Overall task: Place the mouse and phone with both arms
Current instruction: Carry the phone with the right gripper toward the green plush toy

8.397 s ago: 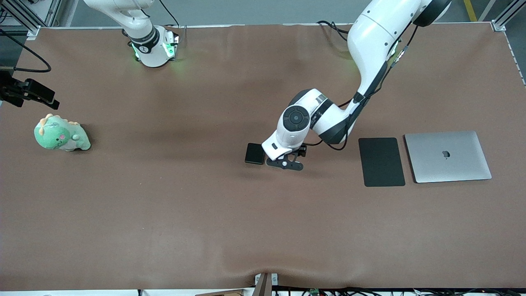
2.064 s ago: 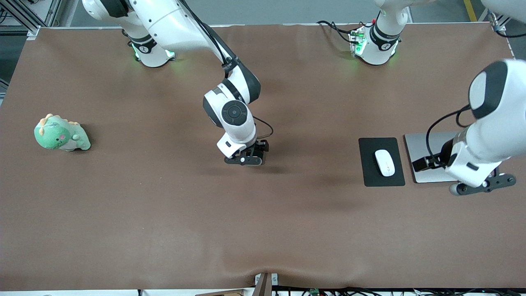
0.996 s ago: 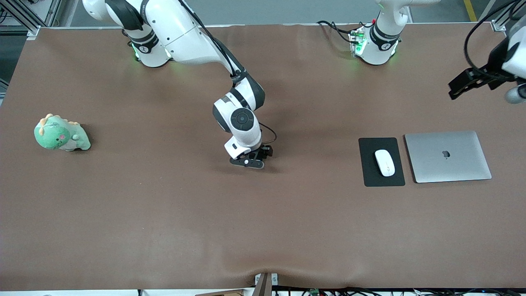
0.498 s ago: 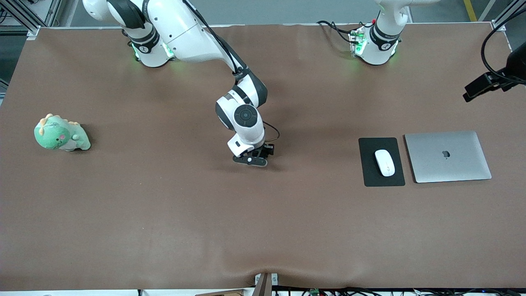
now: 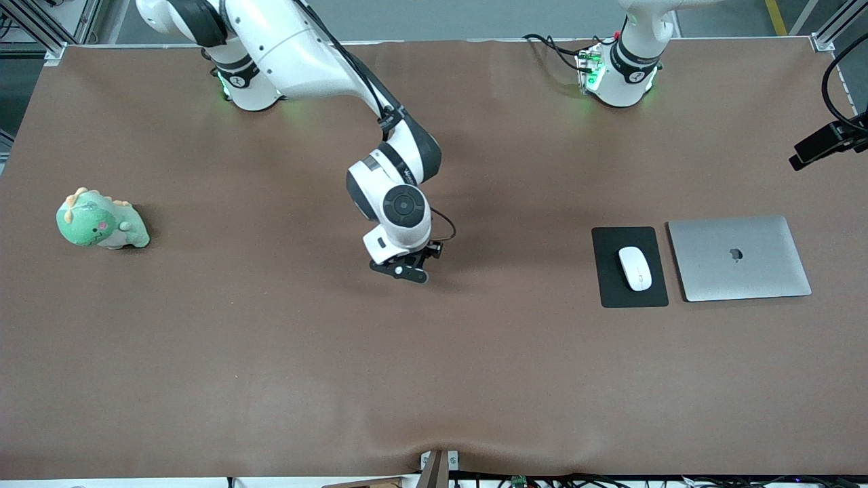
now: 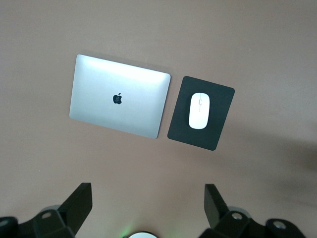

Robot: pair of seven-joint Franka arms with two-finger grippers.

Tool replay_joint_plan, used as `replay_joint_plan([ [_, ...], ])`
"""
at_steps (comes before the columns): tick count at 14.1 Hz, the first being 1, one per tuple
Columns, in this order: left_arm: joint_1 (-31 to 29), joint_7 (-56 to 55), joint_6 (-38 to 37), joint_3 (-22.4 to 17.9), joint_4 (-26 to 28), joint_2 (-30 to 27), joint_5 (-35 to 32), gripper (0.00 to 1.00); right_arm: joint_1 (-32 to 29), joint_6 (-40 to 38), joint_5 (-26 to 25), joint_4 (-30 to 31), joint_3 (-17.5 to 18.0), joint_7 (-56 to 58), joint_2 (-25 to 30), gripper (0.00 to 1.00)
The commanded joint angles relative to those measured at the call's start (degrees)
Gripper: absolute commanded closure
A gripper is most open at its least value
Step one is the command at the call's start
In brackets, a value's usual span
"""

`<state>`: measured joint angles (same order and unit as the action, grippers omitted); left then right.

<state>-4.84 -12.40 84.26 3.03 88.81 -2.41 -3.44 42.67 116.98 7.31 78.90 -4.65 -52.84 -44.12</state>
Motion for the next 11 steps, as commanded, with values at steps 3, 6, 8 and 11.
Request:
replay_joint_plan([
  [3, 0.1, 0.2, 0.7, 0.4, 0.5, -0.8, 1.9, 0.00, -5.7, -10.8, 0.2, 1.0, -1.1, -0.6, 9.6, 1.00],
  [6, -0.1, 0.9, 0.4, 0.6, 1.8, -1.4, 1.9, 0.00, -11.7, -15.4, 0.2, 1.3, -1.1, 2.1, 13.7, 1.00],
  [8, 0.0, 1.0, 0.4, 0.6, 1.8, -1.4, 1.9, 0.00, -16.4, -17.0, 0.3, 3.9, -1.1, 8.6, 16.2, 1.00],
  [11, -0.3, 1.0, -0.3, 0.5, 2.8, -1.6, 2.1, 0.00, -23.1, -16.6, 0.5, 8.8, -1.1, 19.1, 19.2, 1.00],
])
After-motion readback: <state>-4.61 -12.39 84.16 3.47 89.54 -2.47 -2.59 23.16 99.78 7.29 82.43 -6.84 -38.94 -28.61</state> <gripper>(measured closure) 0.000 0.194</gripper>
